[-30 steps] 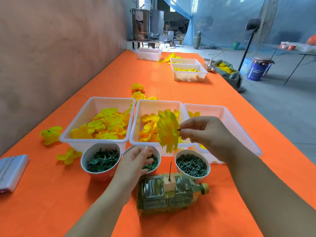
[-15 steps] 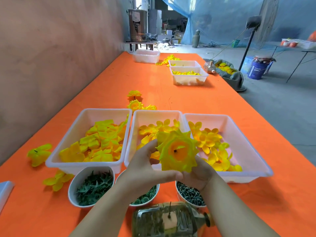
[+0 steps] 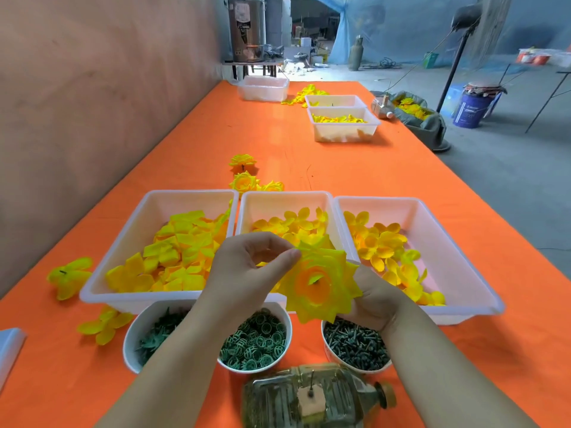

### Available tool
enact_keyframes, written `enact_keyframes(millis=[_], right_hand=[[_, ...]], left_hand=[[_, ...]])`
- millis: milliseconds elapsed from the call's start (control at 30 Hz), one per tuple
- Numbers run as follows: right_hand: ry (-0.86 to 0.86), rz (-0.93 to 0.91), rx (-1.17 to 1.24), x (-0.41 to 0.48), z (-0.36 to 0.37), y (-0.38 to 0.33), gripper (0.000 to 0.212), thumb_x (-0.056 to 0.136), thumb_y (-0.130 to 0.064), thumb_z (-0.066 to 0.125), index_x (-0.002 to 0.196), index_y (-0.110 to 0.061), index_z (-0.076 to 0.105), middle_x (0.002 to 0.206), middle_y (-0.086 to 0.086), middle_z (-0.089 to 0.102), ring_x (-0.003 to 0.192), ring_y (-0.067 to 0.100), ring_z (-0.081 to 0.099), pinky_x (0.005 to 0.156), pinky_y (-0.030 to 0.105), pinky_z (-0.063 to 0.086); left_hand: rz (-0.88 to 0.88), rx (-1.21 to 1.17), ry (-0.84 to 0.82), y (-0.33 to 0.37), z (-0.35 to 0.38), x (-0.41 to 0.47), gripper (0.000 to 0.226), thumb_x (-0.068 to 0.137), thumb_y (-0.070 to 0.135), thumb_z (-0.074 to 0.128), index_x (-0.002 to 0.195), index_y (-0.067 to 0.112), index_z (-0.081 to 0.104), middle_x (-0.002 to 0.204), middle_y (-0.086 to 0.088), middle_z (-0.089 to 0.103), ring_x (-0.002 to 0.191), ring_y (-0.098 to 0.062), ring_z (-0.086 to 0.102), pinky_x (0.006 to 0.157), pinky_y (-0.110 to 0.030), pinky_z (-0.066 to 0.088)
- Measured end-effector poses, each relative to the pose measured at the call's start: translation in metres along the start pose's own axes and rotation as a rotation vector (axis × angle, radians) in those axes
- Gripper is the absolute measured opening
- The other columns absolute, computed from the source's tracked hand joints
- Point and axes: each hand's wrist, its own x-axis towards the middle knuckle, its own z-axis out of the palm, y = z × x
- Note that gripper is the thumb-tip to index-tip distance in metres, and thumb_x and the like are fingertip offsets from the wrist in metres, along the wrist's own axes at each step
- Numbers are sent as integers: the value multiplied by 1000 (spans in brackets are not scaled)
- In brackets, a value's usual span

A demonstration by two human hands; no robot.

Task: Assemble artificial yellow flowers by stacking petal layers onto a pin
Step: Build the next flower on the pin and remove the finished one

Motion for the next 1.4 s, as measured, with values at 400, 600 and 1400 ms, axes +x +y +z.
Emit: enact_keyframes(millis=[400, 600, 1400], right_hand=[[10, -87, 27, -7, 3, 7, 56, 53, -36, 98, 103, -24, 78, 103, 4, 73, 94, 20, 67, 79, 36, 57], [-1, -45, 8, -11, 7, -1, 55, 58, -37, 96, 108, -24, 77, 114, 4, 72, 103, 22, 68, 88, 40, 56], [208, 248, -127, -3, 2, 0, 34, 97, -4, 59, 131, -2, 60, 126, 23, 65, 113, 37, 64, 99, 54, 49]], left_hand=[[-326, -281, -48, 6, -1, -7, 17, 62, 36, 76, 59, 21, 70, 76, 8, 68, 67, -10, 60, 57, -30, 53], [-356, -105, -122, 13, -1, -4, 26, 87, 30, 74, 68, 14, 67, 72, -4, 57, 67, -15, 55, 61, -31, 55], [-264, -80, -187, -1, 3, -8, 40, 63, 53, 81, 100, 49, 67, 100, 21, 65, 82, -3, 68, 60, -28, 55]])
